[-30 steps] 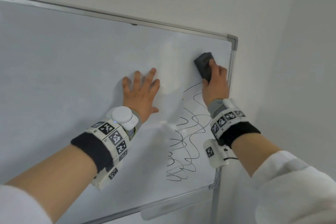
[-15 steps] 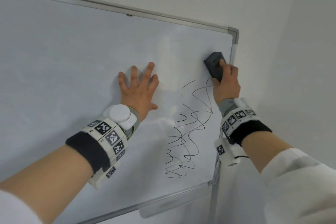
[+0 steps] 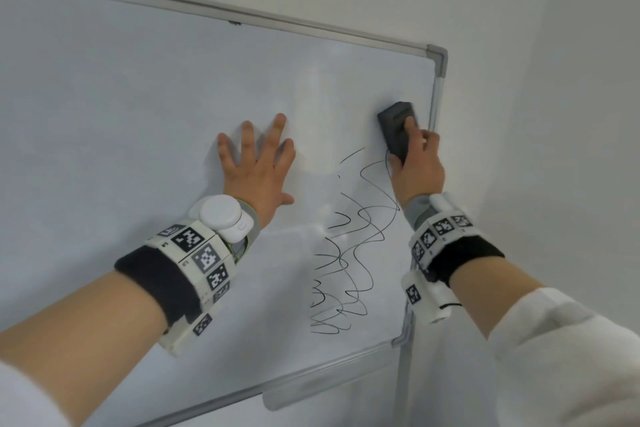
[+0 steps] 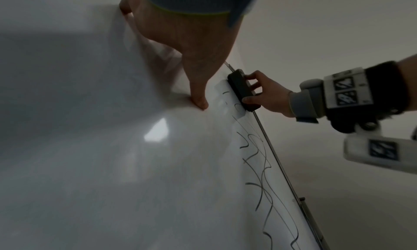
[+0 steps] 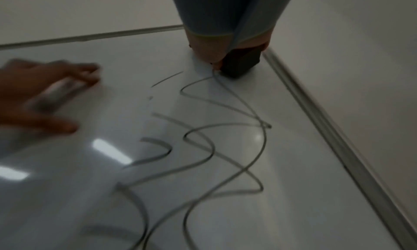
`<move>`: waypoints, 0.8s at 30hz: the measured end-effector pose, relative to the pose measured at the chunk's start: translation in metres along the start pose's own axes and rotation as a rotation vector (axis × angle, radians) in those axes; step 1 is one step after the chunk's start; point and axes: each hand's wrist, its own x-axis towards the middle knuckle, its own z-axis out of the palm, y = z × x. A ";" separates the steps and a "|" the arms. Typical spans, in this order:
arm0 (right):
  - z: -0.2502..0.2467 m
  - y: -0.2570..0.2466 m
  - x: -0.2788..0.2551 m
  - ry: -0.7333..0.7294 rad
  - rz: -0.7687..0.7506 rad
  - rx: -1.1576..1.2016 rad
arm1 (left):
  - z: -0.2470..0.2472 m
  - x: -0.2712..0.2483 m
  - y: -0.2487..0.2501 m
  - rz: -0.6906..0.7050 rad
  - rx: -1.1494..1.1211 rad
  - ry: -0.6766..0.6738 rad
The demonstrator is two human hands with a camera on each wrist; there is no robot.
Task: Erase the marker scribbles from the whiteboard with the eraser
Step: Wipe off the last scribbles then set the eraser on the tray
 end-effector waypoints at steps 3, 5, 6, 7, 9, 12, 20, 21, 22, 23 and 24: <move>0.010 -0.007 -0.029 -0.031 -0.297 0.013 | 0.001 0.000 0.001 -0.002 0.011 0.009; 0.005 -0.007 -0.027 -0.057 -0.400 0.005 | 0.002 -0.001 0.001 0.001 0.005 0.017; 0.003 -0.006 -0.021 -0.066 -0.396 0.006 | 0.003 -0.001 0.000 0.003 0.003 0.022; 0.000 -0.006 -0.013 -0.066 -0.353 0.003 | 0.003 -0.002 0.000 0.007 0.002 0.027; -0.002 -0.004 -0.001 -0.042 -0.251 0.005 | 0.005 -0.003 0.001 0.015 -0.007 0.030; 0.007 -0.009 -0.015 0.013 -0.316 0.044 | 0.010 -0.006 0.003 0.028 0.006 0.032; 0.025 0.003 -0.070 -0.069 -0.585 0.001 | 0.021 -0.017 0.013 0.050 0.038 0.021; 0.020 0.003 -0.059 -0.064 -0.544 0.026 | 0.022 -0.017 0.014 0.054 0.045 0.012; 0.014 0.004 -0.047 -0.043 -0.476 0.050 | 0.023 -0.018 0.015 0.056 0.048 0.002; 0.010 0.006 -0.034 -0.026 -0.398 0.065 | 0.025 -0.019 0.015 0.059 0.051 -0.005; 0.006 0.009 -0.024 -0.012 -0.338 0.069 | 0.025 -0.020 0.015 0.064 0.052 -0.011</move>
